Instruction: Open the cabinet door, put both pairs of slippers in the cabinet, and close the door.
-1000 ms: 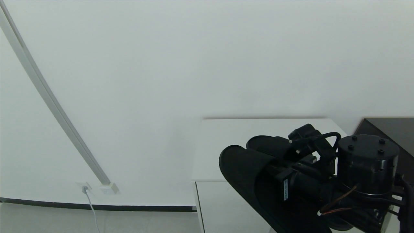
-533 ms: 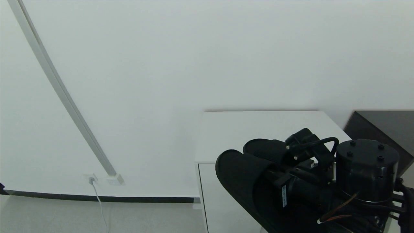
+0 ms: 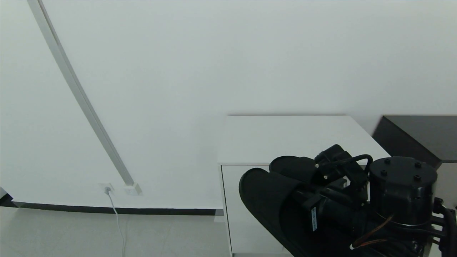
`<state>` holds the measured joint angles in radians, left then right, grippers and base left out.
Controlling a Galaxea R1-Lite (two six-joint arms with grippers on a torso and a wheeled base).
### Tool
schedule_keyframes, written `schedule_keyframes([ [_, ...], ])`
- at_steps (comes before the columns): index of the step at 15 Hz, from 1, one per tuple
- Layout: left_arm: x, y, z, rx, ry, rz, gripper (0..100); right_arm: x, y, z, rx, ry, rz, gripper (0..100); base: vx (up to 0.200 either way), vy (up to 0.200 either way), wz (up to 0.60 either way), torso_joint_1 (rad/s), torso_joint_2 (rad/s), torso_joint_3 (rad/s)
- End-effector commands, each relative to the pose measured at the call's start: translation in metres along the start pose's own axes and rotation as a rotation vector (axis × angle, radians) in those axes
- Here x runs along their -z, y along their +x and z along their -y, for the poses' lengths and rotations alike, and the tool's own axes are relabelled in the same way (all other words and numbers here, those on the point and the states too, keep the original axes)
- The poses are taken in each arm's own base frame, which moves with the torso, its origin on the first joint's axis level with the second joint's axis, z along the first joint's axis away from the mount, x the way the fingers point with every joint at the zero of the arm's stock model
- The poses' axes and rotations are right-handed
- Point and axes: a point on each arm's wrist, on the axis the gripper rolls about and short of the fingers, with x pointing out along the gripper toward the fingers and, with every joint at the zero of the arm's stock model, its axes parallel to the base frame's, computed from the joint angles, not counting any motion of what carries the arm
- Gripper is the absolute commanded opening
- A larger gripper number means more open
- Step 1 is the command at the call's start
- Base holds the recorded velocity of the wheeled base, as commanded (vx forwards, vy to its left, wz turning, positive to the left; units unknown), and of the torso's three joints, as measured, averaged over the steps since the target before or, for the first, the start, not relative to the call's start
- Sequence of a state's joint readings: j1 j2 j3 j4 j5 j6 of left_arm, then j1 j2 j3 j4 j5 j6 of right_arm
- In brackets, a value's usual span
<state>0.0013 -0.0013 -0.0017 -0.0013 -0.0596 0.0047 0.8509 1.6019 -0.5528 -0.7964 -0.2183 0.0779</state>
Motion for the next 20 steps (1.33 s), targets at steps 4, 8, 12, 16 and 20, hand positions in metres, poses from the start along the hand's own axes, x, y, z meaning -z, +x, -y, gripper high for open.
schedule_keyframes([
  [4, 0.0, 0.0001, 0.0, -0.002, 0.0, -0.001, 0, 0.003, 0.0027, -0.0009, -0.001, -0.003, -0.012, 0, 0.0, 0.0, 0.0, 0.0, 0.0, 0.0],
  [8, 0.0, 0.0001, 0.0, -0.002, -0.002, -0.001, 0, 0.0033, 0.003, -0.0014, -0.003, -0.005, -0.014, 0, 0.0, 0.0, 0.0, 0.0, 0.0, 0.0],
  [12, 0.0, 0.0001, -0.0001, -0.003, -0.003, -0.001, 0, 0.0035, 0.0037, -0.0012, 0.014, -0.007, -0.014, 0, 0.0, -0.1, 0.0, 0.0, 0.0, 0.001],
  [16, 0.0, 0.0001, -0.0001, -0.003, -0.003, -0.001, 0, 0.0039, 0.004, -0.0012, 0.016, -0.007, -0.015, 0, 0.0, -0.2, 0.0, 0.008, 0.0, 0.0],
  [20, 0.0, 0.0001, -0.0001, -0.003, -0.003, -0.001, 0, 0.003, 0.0042, -0.0016, 0.017, -0.009, -0.012, 0, 0.0, -0.2, 0.0, 0.001, 0.0, 0.0],
])
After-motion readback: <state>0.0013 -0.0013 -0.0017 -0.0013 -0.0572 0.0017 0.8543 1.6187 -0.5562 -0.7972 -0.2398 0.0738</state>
